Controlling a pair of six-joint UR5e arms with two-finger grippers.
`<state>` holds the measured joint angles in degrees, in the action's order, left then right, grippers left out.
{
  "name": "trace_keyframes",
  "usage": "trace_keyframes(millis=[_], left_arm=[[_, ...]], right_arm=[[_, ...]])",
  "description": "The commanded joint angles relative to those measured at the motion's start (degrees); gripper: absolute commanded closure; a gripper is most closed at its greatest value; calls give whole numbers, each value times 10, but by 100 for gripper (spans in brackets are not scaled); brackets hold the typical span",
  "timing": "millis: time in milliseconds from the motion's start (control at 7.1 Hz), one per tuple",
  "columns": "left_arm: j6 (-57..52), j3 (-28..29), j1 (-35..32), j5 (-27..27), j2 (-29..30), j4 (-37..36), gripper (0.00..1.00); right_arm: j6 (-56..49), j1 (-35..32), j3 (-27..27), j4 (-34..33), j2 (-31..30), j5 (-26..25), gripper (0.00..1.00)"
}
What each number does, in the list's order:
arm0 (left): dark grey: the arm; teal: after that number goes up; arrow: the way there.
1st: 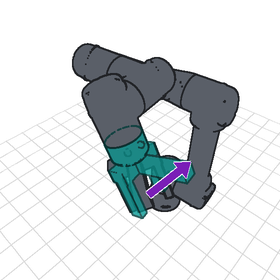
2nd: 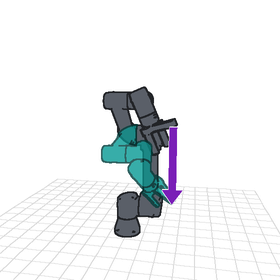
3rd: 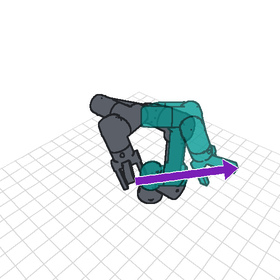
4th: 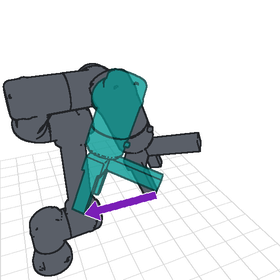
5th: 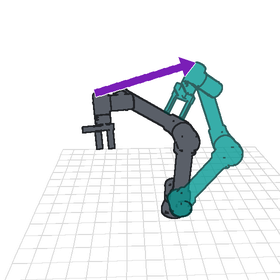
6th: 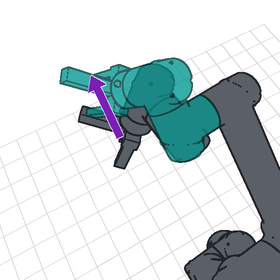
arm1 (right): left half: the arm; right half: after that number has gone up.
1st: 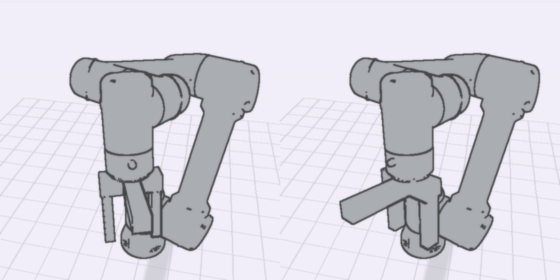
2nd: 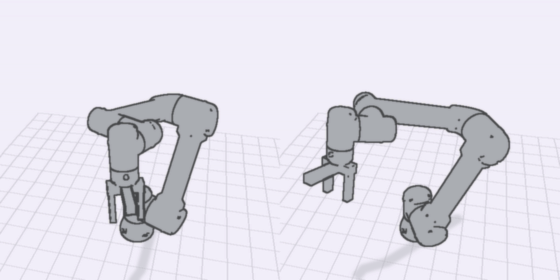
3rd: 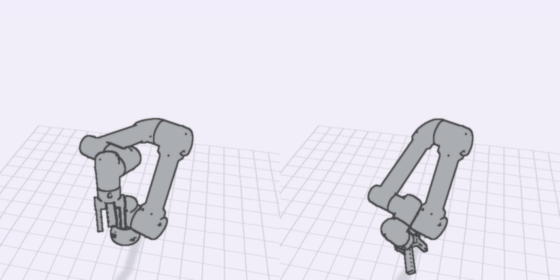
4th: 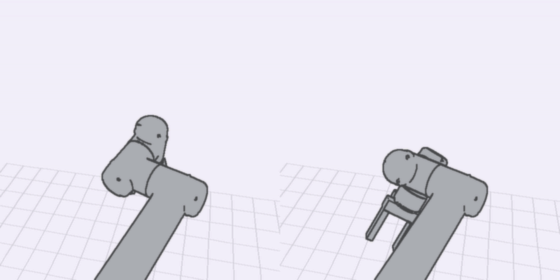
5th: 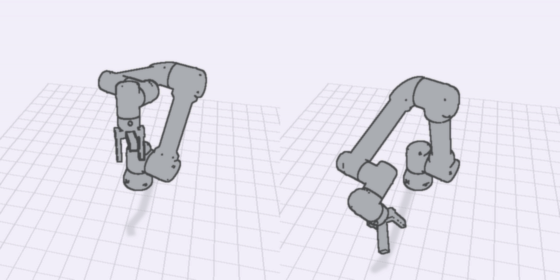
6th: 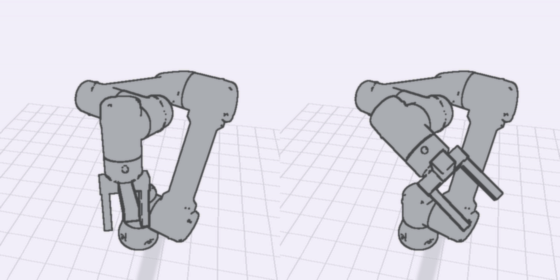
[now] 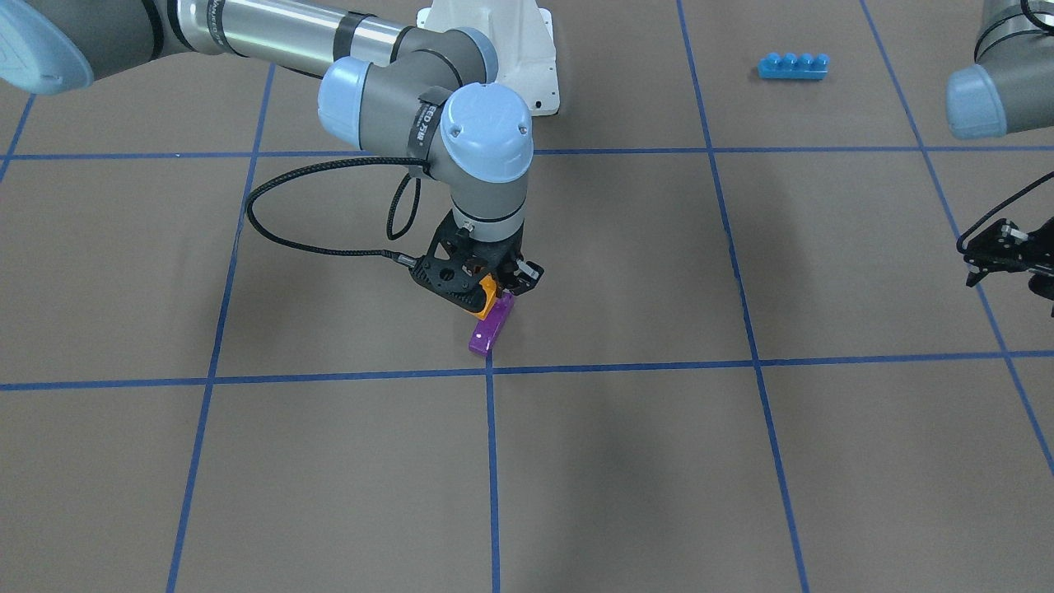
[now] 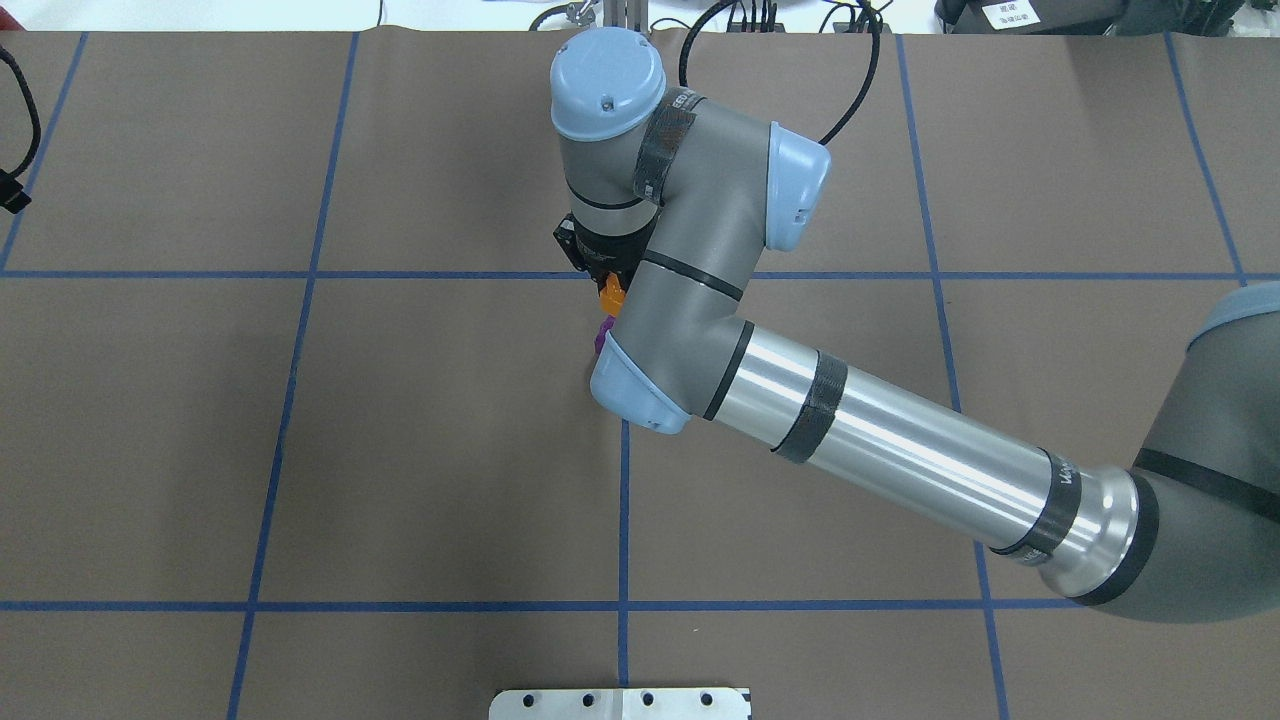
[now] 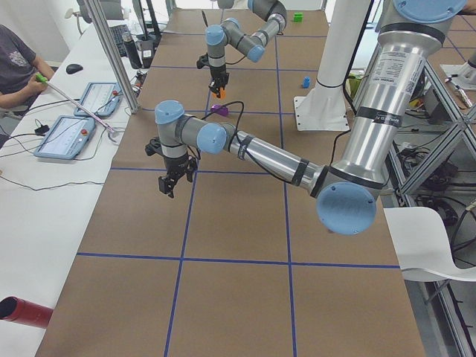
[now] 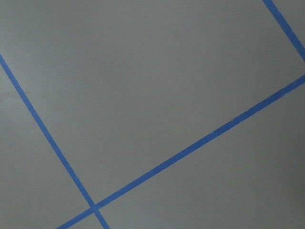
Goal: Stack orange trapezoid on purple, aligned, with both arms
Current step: 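Carry the orange block with the right gripper over the purple block, then lower the orange block onto the purple block, aligning it, and open the right gripper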
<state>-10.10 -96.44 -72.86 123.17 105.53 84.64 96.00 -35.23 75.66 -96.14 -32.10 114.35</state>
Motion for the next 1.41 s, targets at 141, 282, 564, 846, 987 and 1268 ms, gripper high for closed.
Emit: trace_keyframes(millis=[141,282,564,846,987,1268], left_arm=[[0,2,0,0,-1,0,0],[0,5,1,0,-1,0,0],[0,6,1,0,-1,0,0],[0,6,1,0,-1,0,0],[0,6,1,0,-1,0,0],[0,6,1,0,-1,0,0]], right_arm=[[17,15,-10,5,-1,0,100],[16,15,-10,5,-2,-1,100],[16,16,-17,17,-1,-12,100],[18,16,-38,51,0,-12,100],[17,17,-39,51,0,-12,100],[17,20,-39,52,-1,-12,100]])
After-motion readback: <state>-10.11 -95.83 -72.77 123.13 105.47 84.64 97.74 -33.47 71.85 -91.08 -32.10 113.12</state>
